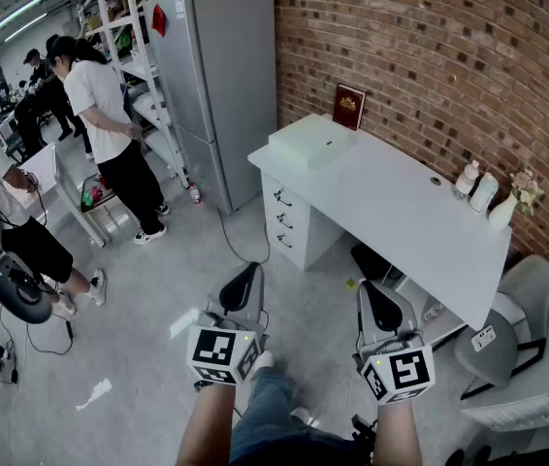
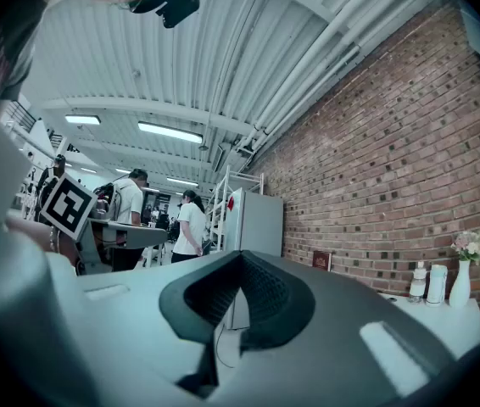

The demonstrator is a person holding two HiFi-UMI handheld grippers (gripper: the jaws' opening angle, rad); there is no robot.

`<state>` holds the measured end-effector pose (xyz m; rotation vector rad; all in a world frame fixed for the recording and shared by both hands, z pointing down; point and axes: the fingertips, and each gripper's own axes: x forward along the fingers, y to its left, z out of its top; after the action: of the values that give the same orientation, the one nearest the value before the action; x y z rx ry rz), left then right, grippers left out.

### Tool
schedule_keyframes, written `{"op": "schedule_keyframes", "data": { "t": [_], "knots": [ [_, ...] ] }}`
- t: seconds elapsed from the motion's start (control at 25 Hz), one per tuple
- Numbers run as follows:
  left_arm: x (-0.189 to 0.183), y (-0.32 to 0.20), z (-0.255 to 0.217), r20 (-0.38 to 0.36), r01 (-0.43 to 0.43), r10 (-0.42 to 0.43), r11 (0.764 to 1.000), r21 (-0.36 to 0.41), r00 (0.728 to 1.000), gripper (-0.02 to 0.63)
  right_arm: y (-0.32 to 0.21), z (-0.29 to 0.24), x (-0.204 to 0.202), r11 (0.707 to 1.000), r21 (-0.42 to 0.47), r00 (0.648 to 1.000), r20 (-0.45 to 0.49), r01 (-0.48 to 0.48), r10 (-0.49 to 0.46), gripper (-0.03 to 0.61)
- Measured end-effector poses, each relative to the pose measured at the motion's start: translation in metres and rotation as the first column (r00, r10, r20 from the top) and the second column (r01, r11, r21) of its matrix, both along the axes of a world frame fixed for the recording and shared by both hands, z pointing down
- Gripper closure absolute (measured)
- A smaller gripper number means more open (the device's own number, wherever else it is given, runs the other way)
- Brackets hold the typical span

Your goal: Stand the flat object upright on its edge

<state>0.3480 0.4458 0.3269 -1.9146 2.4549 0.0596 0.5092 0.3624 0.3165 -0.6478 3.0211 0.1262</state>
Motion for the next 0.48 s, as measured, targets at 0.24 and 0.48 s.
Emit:
{"op": "schedule_keyframes", "data": {
  "t": [0.24, 0.48],
  "knots": [
    [-0.013, -0.019, 0.004, -0.004, -0.001, 0.001, 1.0, 0.009, 1.0, 0.615, -0.019, 0.004, -0.009, 1.0, 0.013, 1.0, -0.01, -0.005, 0.005, 0.578],
    [-0.051, -0.052, 0.006, -0.006, -0.017, 0.017, 1.0, 0.011, 1.0, 0.615, -0.055, 0.007, -0.047, 1.0, -0.006, 1.0, -0.004, -0.025, 0.025, 0.578]
  ]
}}
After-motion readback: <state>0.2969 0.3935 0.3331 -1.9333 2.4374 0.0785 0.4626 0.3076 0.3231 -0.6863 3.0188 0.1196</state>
